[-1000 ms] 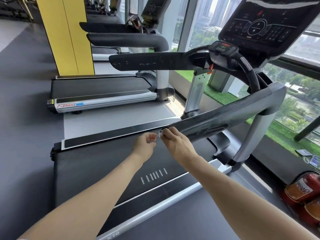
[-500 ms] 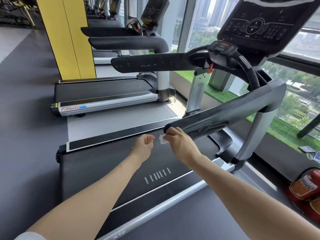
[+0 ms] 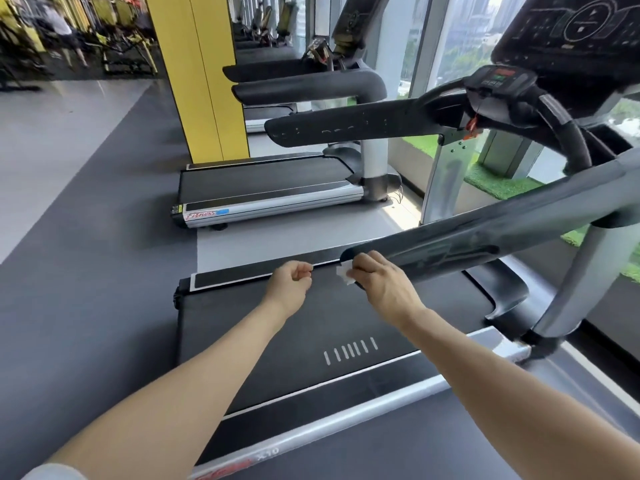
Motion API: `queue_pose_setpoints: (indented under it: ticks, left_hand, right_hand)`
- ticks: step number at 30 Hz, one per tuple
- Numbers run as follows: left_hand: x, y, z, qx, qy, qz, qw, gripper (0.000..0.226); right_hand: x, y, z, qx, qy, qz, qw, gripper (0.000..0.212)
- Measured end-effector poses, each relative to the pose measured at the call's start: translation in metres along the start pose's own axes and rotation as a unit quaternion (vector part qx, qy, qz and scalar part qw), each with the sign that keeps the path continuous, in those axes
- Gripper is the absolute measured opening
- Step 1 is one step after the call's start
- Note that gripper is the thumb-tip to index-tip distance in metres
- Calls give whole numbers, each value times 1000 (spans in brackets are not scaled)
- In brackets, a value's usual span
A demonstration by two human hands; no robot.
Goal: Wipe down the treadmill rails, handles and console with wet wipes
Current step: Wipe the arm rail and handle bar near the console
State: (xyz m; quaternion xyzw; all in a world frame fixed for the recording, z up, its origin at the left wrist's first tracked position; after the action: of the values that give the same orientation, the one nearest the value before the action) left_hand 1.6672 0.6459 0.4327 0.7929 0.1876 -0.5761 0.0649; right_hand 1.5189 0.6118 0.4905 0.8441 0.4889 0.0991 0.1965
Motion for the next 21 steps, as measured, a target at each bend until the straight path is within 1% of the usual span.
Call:
queue_pose_setpoints:
  ticks: [2, 3, 5, 7, 10, 12, 14, 16, 17, 18, 19, 21]
  left_hand:
    - [5, -5, 10, 1, 8, -8, 1000, 25]
    - [6, -8, 15, 6, 15, -8, 1000, 25]
    - [5, -12, 22, 15, 34, -10, 999, 26]
    - [3, -13, 23, 14, 53, -12, 998, 26]
    - [-6, -14, 18, 5, 60, -12, 998, 25]
    - [-16, -14, 11, 0, 52, -7, 999, 24]
    - [-29, -11, 0, -13, 38, -1, 999, 24]
    - [-41, -6, -14, -27, 8, 3, 1000, 22]
    - [-46, -3, -20, -31, -9, 4, 999, 20]
    - [-51, 2, -26, -34, -27, 5, 999, 18]
    - [-56, 6, -32, -36, -45, 7, 998, 17]
    - [-63, 17, -40, -36, -83, 6, 996, 14]
  right_hand:
    - [-5, -13, 13, 31, -33, -13, 999, 29]
    - [-12, -23, 21, 56, -54, 1, 997, 35]
    - [-32, -37, 28, 78, -48, 73, 993, 41]
    - [-36, -36, 19, 49, 22, 113, 992, 33]
    - [-18, -12, -11, -3, 126, 99, 987, 23]
    - [-13, 7, -25, -26, 193, 109, 975, 19]
    - [-20, 23, -29, -31, 264, 160, 951, 17]
    - [-32, 38, -23, -17, 362, 230, 903, 11]
    - [-36, 46, -19, -13, 411, 255, 875, 6]
    - [-39, 55, -16, -14, 442, 269, 855, 4]
    - [-42, 63, -14, -14, 456, 281, 844, 8]
    - [-46, 80, -11, -11, 458, 293, 839, 9]
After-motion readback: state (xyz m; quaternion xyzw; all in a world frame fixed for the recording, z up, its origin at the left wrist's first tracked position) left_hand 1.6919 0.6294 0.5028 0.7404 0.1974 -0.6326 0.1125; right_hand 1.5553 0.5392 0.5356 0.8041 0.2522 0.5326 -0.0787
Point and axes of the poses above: each hand's wrist, its own y-axis towards the middle knuckle, its own z-axis out of the palm, x = y × z, the point moved 10 cm from there along y, towards the middle knuckle, and after that the axes turned 6 degrees about x, right-handed, at the moved point
